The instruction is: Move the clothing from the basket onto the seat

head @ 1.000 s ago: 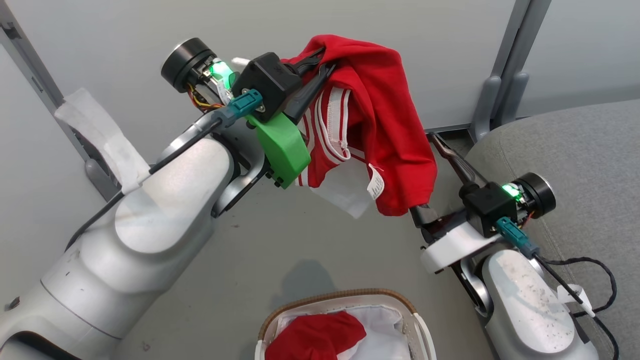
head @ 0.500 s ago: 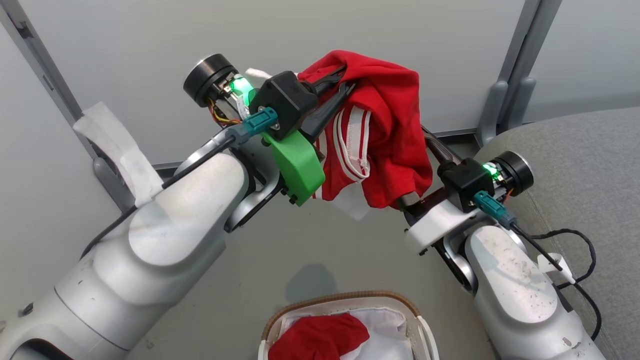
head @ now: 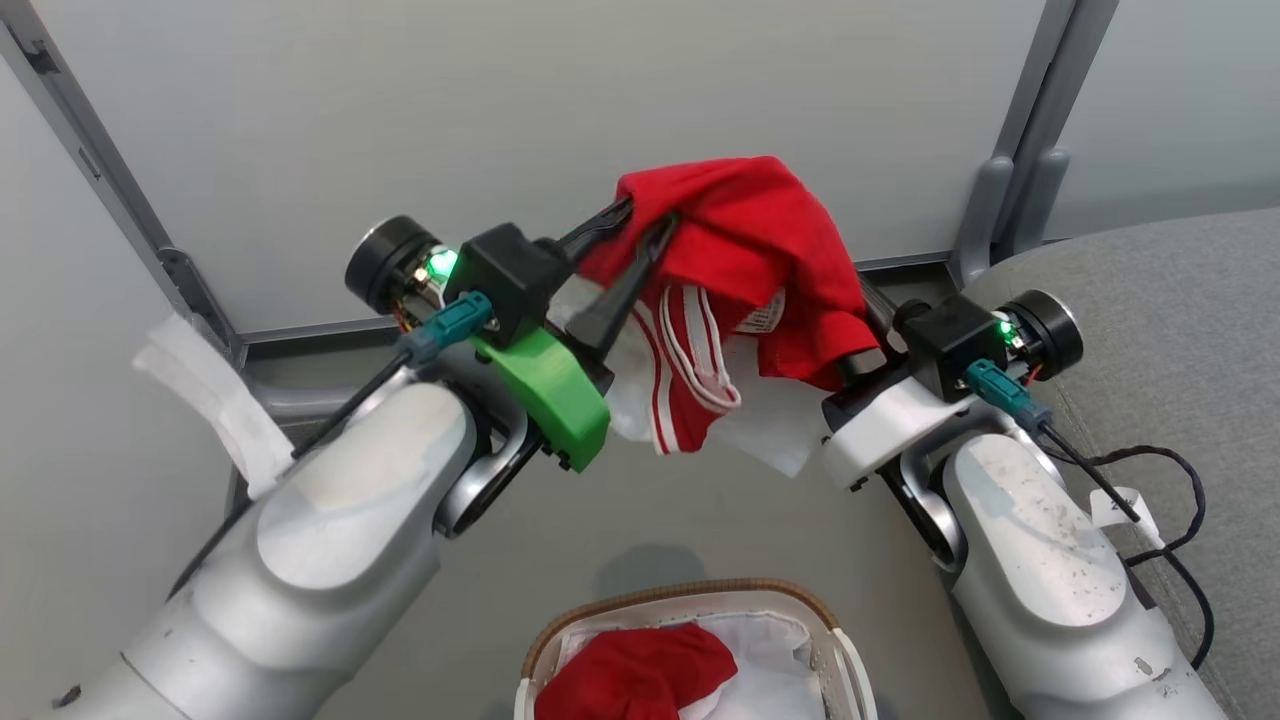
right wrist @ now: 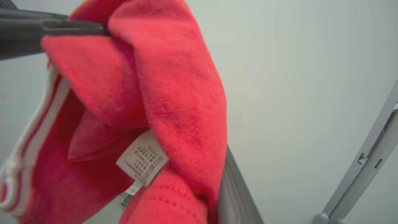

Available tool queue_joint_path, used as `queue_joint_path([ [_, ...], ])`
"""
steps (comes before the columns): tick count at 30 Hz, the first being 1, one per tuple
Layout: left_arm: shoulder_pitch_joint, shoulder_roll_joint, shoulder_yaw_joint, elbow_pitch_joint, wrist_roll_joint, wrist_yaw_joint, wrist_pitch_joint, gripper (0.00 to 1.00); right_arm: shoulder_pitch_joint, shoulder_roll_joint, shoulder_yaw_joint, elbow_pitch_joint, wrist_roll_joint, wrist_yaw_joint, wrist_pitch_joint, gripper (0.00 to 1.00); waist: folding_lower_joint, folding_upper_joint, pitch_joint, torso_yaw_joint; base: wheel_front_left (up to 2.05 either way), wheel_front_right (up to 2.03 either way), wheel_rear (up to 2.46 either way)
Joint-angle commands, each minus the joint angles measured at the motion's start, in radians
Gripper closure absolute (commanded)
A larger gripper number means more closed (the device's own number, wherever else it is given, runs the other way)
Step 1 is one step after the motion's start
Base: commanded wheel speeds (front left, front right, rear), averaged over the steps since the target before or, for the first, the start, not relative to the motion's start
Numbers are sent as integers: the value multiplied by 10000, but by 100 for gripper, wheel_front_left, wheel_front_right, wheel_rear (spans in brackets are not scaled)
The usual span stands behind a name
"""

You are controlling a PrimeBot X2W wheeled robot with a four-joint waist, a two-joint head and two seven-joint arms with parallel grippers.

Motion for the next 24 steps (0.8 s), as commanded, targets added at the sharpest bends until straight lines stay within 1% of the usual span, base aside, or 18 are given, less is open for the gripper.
queue_joint_path([
  [1,322,-41,9,106,-27,99,-179,0,-52,-37,-116,26,30,-10,-53,100,0,0,2,10,0,0,0],
  [5,946,-177,26,451,-217,239,-666,0,23,-35,-436,29,-61,-10,-53,100,0,0,19,38,0,0,0],
  [11,1830,-482,195,939,-471,330,-1169,0,180,-37,-964,56,-177,-10,-53,100,0,0,59,91,0,0,0],
  [17,2752,-770,423,1193,-259,433,-1346,0,360,-35,-1547,52,-334,-10,-53,100,0,0,88,98,0,0,0],
  [20,3260,-943,894,952,-64,451,-1340,0,383,-35,-1756,32,-416,-10,-53,100,0,0,127,80,0,0,0],
  [24,4056,-1140,1450,757,373,335,-1339,0,506,-35,-1950,26,-483,-10,-53,100,0,0,192,26,0,0,0],
])
